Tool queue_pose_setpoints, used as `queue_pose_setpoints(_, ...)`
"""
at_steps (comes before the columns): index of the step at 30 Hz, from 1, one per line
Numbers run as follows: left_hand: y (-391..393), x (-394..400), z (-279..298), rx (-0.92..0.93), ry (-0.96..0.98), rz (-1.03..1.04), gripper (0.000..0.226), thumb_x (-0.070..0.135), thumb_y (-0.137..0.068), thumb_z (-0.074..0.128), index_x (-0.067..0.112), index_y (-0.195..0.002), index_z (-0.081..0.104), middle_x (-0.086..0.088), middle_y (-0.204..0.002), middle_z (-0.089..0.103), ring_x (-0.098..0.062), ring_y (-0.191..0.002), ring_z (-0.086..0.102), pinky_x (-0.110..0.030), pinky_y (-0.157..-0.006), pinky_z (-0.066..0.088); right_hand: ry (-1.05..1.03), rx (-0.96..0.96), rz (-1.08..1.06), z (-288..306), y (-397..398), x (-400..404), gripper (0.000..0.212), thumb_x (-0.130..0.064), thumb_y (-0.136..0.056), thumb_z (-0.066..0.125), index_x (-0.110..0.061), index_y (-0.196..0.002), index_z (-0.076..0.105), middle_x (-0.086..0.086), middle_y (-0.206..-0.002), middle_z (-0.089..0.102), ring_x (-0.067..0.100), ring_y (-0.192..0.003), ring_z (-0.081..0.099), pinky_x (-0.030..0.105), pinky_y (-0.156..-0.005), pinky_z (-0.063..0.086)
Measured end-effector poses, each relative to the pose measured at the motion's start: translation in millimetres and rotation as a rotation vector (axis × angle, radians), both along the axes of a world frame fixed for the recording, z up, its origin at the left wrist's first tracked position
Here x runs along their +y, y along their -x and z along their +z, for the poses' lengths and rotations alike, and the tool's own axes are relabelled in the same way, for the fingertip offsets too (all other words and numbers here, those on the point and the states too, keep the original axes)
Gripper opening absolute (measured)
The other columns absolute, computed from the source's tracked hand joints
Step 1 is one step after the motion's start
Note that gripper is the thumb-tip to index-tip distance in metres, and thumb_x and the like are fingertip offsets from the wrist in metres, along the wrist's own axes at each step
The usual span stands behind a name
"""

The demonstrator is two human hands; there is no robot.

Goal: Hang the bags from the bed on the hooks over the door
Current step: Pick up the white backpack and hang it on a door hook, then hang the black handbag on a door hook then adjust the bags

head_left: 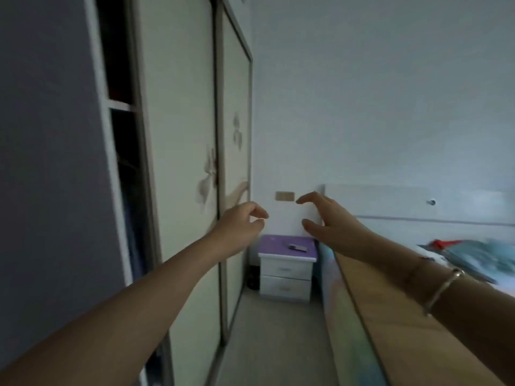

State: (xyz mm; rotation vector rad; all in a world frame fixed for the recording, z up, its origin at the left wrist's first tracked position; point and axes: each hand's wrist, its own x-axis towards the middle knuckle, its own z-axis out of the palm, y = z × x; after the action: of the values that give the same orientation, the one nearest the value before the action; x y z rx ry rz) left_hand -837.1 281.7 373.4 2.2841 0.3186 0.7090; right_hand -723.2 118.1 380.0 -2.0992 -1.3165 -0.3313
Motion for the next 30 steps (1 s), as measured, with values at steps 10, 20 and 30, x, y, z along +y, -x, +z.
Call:
queue_pose_setpoints(10, -233, -123, -78, 0.199, 0.038, -0.391, 0.013, 0.014, -0.088, 0.051, 0.024, -0.092, 0.060, -0.001, -0.102, 0.063, -0.020, -0.106, 0.059, -0.031, -0.081, 0.048, 0.034, 0.115, -0.448, -94, -161, -168, 0.039, -0.011, -0.085, 0.057, -0.011, -0.123, 0.050, -0.004, -0.108, 0.052, 0.009, -0.098, 0.046, 0.013, -0.071, 0.029)
queue_pose_setpoints(20, -444, -269, -159, 0.403, -0.063, -0.848, 0.023, 0.011, -0.088, 0.053, 0.008, -0.107, 0.065, -0.008, -0.107, 0.066, -0.019, -0.097, 0.059, -0.016, -0.072, 0.043, 0.004, 0.470, -0.980, -190, -271, -308, 0.041, -0.023, -0.090, 0.051, -0.019, -0.130, 0.042, 0.004, -0.138, 0.046, 0.023, -0.122, 0.048, 0.035, -0.100, 0.039)
queue_pose_setpoints(30, -488, -459, -232, 0.603, -0.128, -1.275, 0.024, 0.010, -0.088, 0.051, 0.008, -0.106, 0.066, -0.007, -0.106, 0.067, -0.017, -0.094, 0.060, -0.011, -0.062, 0.045, -0.100, 0.690, -1.464, -264, -230, -467, 0.037, -0.018, -0.087, 0.053, -0.011, -0.123, 0.050, 0.010, -0.126, 0.055, 0.021, -0.112, 0.052, 0.024, -0.085, 0.037)
